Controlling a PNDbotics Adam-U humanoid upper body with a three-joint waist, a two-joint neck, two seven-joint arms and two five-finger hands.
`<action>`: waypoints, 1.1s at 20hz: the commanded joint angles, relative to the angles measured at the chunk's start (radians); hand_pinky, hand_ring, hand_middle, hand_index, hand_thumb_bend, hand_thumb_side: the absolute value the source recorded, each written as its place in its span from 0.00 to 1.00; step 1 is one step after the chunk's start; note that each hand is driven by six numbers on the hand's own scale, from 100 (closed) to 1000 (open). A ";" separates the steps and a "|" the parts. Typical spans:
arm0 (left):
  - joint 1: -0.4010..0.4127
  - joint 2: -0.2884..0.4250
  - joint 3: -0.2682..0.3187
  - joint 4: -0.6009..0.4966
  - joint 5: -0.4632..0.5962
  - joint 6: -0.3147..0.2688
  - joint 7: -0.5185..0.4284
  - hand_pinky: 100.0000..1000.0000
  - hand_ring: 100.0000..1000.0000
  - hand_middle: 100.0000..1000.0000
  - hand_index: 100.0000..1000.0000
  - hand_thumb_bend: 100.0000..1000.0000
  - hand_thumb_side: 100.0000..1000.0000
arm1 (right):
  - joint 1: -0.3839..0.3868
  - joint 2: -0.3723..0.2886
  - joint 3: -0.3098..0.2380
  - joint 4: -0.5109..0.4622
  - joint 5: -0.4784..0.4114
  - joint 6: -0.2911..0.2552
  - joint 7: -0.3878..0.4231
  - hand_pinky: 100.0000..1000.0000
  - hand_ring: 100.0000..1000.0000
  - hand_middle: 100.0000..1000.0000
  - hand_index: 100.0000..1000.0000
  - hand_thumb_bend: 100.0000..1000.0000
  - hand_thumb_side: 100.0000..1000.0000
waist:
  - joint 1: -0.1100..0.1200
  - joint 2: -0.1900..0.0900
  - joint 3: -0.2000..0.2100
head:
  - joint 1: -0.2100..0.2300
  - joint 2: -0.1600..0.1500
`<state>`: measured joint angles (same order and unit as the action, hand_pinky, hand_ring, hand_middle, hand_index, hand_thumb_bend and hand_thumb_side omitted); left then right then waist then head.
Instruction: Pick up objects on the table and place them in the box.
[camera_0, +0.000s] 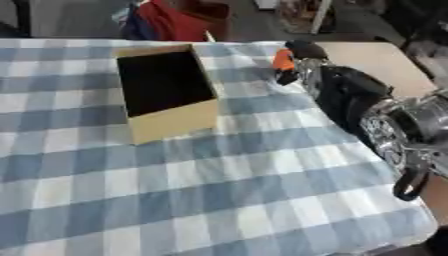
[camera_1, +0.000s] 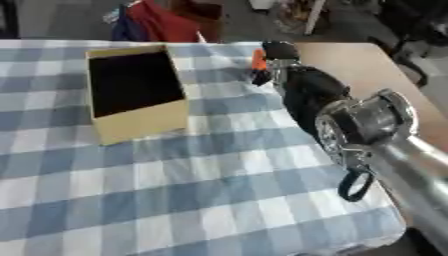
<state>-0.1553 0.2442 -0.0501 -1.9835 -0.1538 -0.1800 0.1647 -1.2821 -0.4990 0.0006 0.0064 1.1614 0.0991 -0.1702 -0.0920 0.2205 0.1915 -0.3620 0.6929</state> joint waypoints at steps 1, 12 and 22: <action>-0.007 0.002 0.008 -0.016 -0.004 -0.004 0.002 0.79 0.60 0.55 0.74 0.00 0.53 | -0.012 -0.040 0.003 -0.006 -0.005 0.002 -0.008 0.78 0.86 0.90 0.99 0.06 0.30 | 0.008 -0.013 -0.002 | 0.000 -0.013; -0.008 -0.002 0.007 -0.016 -0.005 -0.004 0.001 0.79 0.60 0.55 0.74 0.00 0.53 | -0.008 -0.038 0.006 -0.006 -0.001 -0.006 -0.042 0.72 0.76 0.80 0.89 0.00 0.29 | 0.012 -0.007 -0.005 | -0.001 -0.013; -0.009 -0.002 0.009 -0.016 -0.005 -0.002 0.002 0.79 0.60 0.55 0.74 0.00 0.53 | -0.011 -0.037 0.007 -0.006 0.048 -0.013 -0.171 0.57 0.53 0.55 0.66 0.00 0.30 | 0.006 -0.009 -0.003 | -0.001 -0.012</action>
<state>-0.1551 0.2356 -0.0501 -1.9835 -0.1587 -0.1807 0.1653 -1.2747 -0.5068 0.0041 0.0060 1.1963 0.0864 -0.3184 -0.0897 0.2283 0.1903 -0.3624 0.6926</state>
